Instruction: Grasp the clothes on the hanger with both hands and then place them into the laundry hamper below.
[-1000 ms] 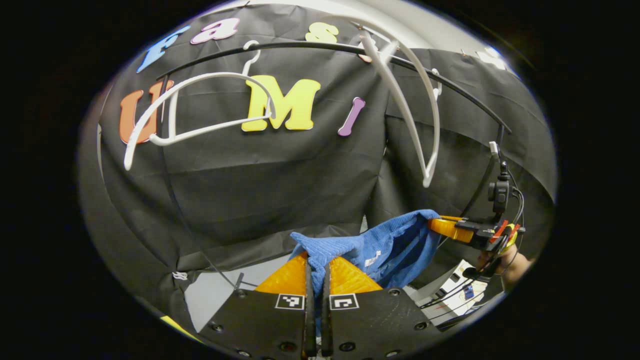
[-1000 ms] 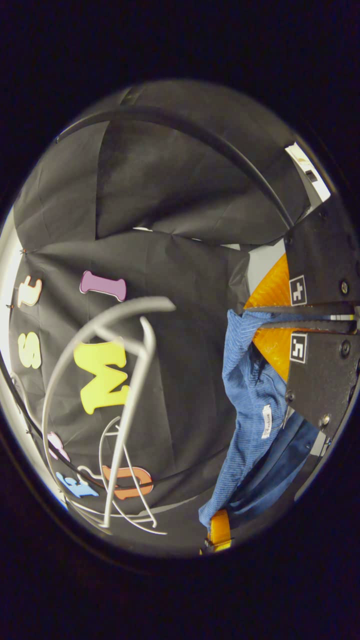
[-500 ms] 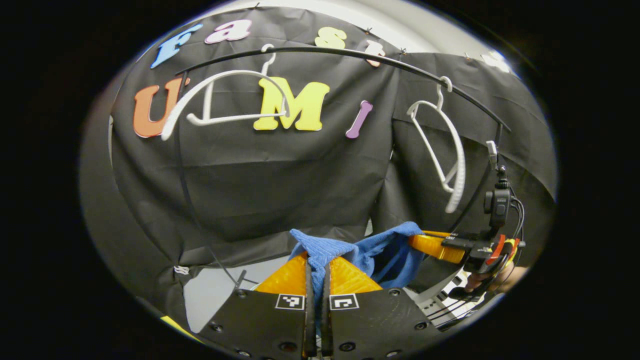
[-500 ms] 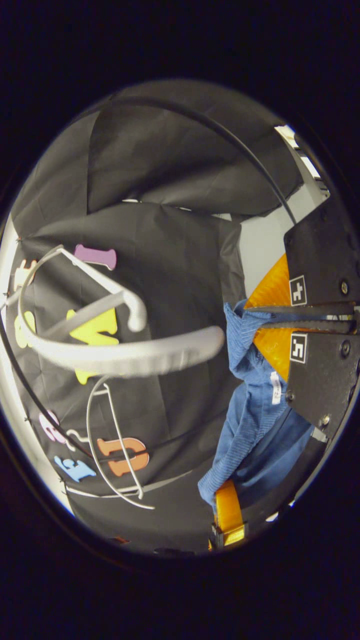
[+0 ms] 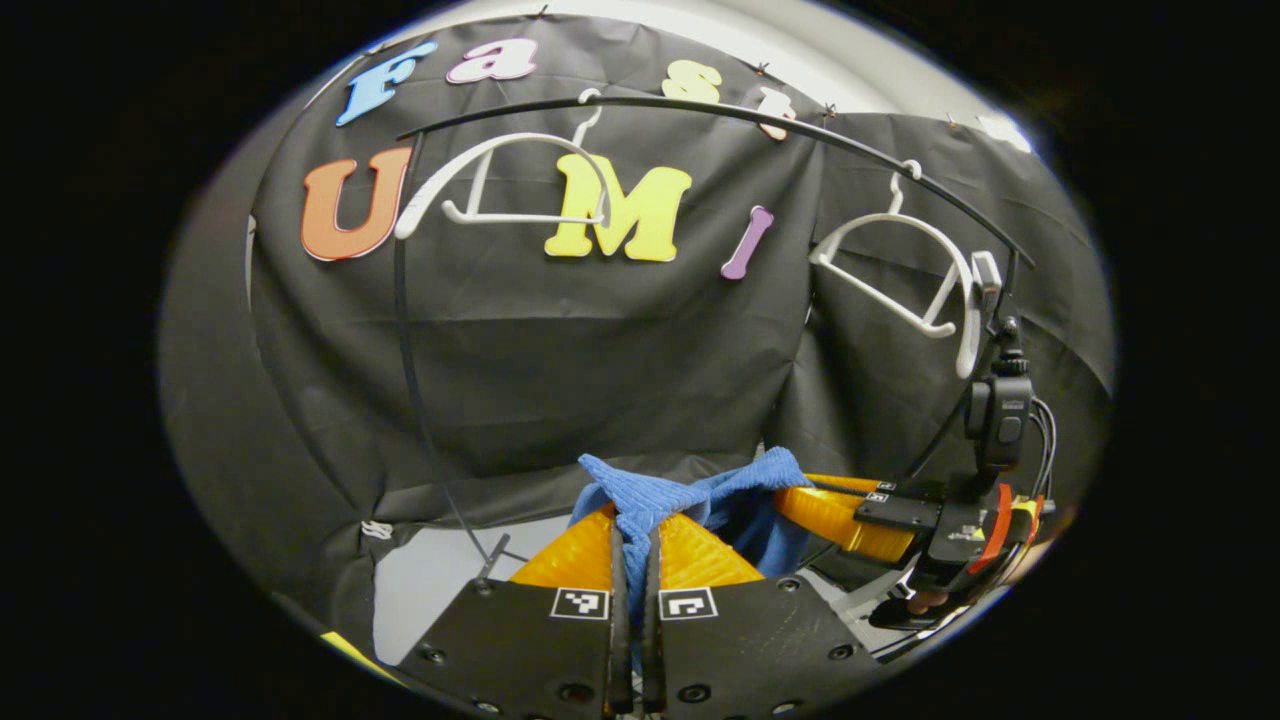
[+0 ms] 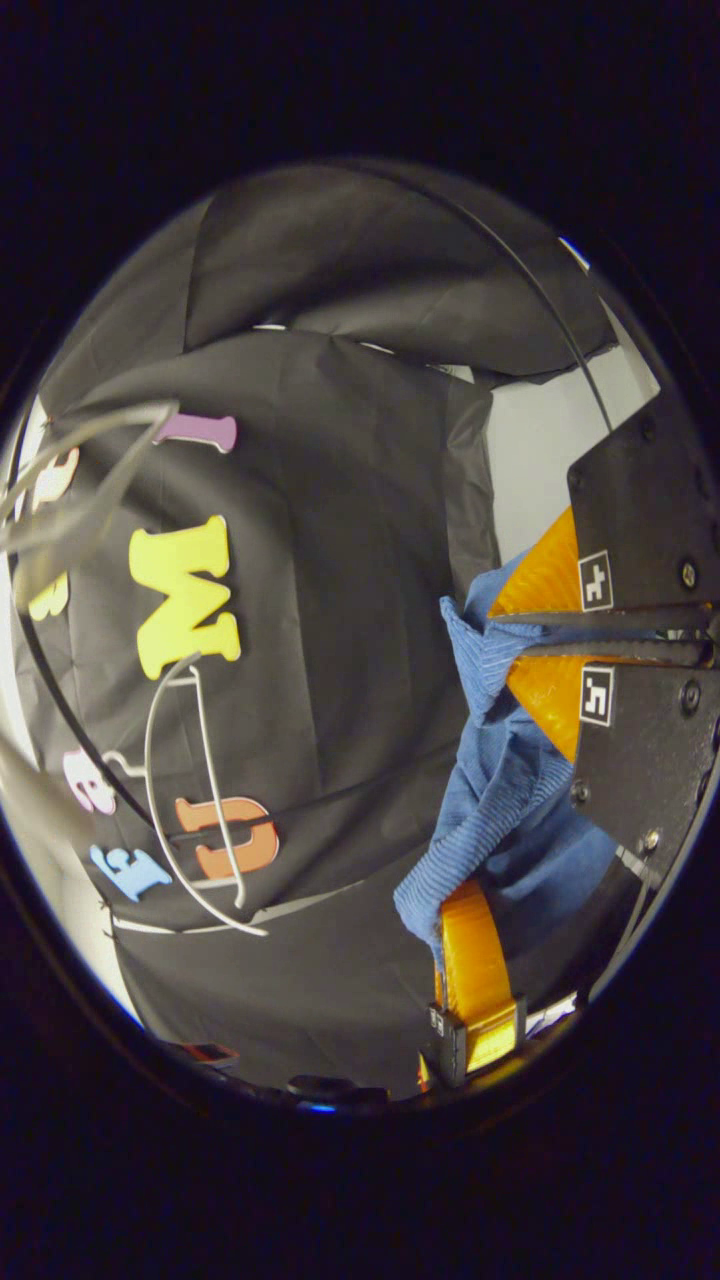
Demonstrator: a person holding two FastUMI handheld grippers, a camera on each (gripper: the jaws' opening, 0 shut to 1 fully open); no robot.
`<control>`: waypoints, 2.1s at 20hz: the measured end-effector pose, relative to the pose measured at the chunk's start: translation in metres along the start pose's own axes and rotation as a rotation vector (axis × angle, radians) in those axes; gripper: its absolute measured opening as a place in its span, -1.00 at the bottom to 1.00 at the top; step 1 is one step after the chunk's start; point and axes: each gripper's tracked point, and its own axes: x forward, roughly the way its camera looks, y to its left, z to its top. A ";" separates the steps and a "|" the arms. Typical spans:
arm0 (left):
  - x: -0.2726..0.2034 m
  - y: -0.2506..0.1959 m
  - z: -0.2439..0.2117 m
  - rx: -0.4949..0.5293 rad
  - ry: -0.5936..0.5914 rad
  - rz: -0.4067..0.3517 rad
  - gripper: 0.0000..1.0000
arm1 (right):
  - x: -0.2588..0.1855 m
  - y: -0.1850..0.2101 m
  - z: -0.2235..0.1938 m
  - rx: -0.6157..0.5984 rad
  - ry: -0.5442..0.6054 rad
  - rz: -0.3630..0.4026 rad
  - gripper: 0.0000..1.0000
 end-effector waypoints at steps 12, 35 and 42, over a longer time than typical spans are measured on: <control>0.017 0.031 -0.010 -0.005 0.013 0.008 -0.92 | 0.044 0.081 0.016 -0.150 0.033 0.132 -0.86; 0.057 0.063 -0.097 -0.149 0.288 0.195 0.51 | 0.074 0.027 -0.030 -0.340 0.190 0.041 -0.05; 0.047 0.049 -0.101 -0.215 0.298 0.222 0.94 | 0.044 0.011 -0.031 -0.325 0.163 0.074 0.05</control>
